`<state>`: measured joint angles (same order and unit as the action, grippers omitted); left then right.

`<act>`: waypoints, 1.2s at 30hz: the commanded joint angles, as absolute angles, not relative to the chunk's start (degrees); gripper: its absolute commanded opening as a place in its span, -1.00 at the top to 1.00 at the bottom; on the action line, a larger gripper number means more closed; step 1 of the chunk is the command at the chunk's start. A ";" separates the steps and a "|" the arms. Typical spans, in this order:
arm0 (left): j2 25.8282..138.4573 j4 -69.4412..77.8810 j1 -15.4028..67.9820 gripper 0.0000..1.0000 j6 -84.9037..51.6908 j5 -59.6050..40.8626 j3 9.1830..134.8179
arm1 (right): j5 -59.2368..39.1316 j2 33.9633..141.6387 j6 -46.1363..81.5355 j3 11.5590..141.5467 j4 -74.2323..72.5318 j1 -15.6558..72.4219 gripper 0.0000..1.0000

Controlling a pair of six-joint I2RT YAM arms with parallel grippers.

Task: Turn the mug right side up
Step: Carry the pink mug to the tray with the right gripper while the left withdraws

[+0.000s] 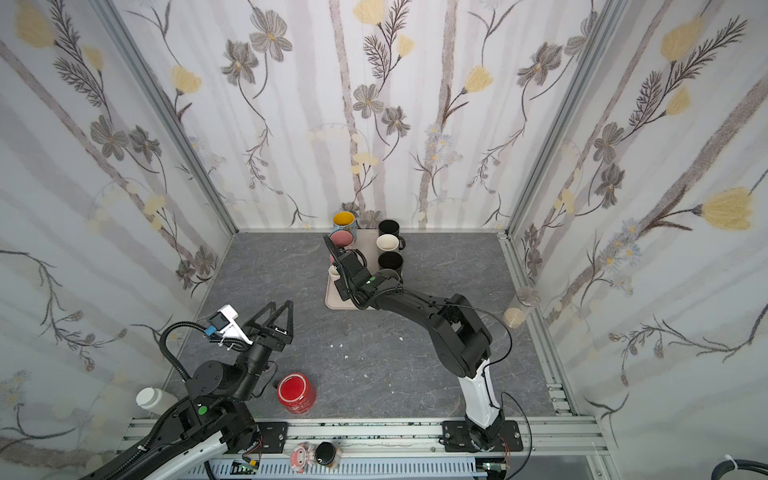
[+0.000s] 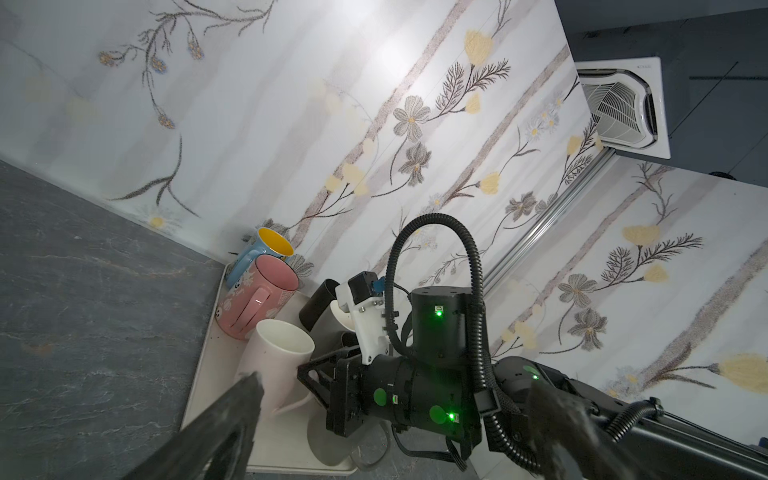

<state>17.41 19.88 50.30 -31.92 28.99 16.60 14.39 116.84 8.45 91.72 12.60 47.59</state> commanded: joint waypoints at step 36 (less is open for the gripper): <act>13.27 14.99 50.36 -1.00 -32.57 30.67 16.19 | 6.31 121.94 -0.34 90.00 1.50 43.24 0.23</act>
